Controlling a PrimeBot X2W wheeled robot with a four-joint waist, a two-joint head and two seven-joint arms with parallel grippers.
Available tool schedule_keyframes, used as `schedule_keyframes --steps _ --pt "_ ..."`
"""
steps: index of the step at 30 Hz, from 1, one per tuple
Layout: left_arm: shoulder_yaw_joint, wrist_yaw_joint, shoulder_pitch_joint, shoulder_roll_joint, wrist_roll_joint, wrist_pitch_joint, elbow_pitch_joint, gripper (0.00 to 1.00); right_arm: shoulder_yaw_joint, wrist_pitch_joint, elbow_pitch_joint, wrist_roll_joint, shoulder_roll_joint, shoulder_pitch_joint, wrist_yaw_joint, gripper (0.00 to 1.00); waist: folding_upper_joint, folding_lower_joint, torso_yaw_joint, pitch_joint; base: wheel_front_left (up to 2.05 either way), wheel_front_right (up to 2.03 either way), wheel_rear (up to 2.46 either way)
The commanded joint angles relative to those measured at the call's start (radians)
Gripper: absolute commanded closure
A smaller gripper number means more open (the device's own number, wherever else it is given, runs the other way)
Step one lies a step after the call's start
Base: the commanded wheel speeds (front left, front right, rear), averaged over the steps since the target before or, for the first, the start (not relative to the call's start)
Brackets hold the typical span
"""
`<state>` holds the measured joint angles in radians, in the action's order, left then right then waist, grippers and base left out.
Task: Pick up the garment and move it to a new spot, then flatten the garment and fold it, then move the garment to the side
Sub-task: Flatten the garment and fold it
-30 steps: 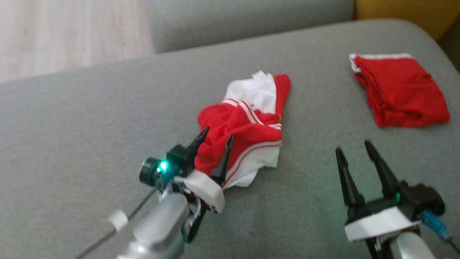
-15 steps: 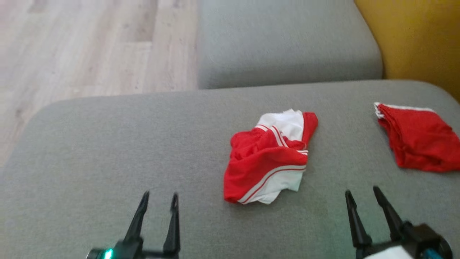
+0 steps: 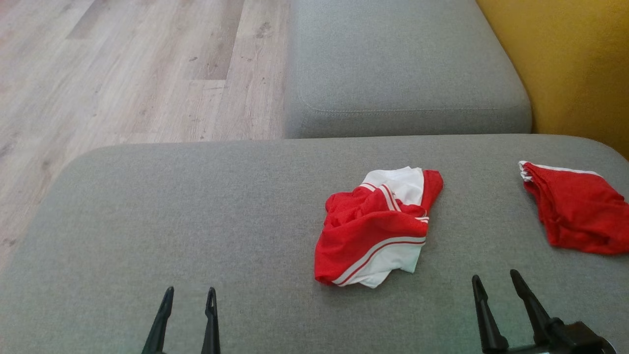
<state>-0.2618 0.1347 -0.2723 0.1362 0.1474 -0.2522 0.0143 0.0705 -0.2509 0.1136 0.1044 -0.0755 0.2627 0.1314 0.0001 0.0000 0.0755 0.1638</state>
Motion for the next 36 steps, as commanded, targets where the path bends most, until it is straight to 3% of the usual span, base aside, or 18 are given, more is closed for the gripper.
schedule_keyframes --steps 1,23,29,36 --pt "0.042 -0.01 0.045 -0.015 -0.015 -0.009 -0.032 0.0 0.019 -0.011 -0.037 -0.007 -0.006 -0.024 -0.001 0.0 -0.0001 0.0 0.0 0.002 0.0 0.0 0.0" --pt "0.081 -0.085 0.062 -0.062 -0.073 -0.009 -0.005 0.0 0.02 -0.011 -0.04 -0.001 -0.018 -0.023 -0.001 0.0 -0.0001 0.0 -0.003 -0.007 0.0 0.0 0.0" --pt "0.007 -0.15 0.208 -0.067 -0.114 -0.01 0.084 0.0 0.039 -0.011 -0.05 -0.006 -0.026 -0.037 -0.001 0.0 -0.0001 0.0 -0.019 -0.047 0.0 0.0 0.0" --pt "-0.168 -0.208 0.465 -0.081 -0.181 0.006 0.282 0.0 0.066 -0.011 -0.045 0.015 -0.037 -0.074 -0.001 0.0 -0.0001 0.0 -0.096 -0.105 0.0 0.0 0.0"
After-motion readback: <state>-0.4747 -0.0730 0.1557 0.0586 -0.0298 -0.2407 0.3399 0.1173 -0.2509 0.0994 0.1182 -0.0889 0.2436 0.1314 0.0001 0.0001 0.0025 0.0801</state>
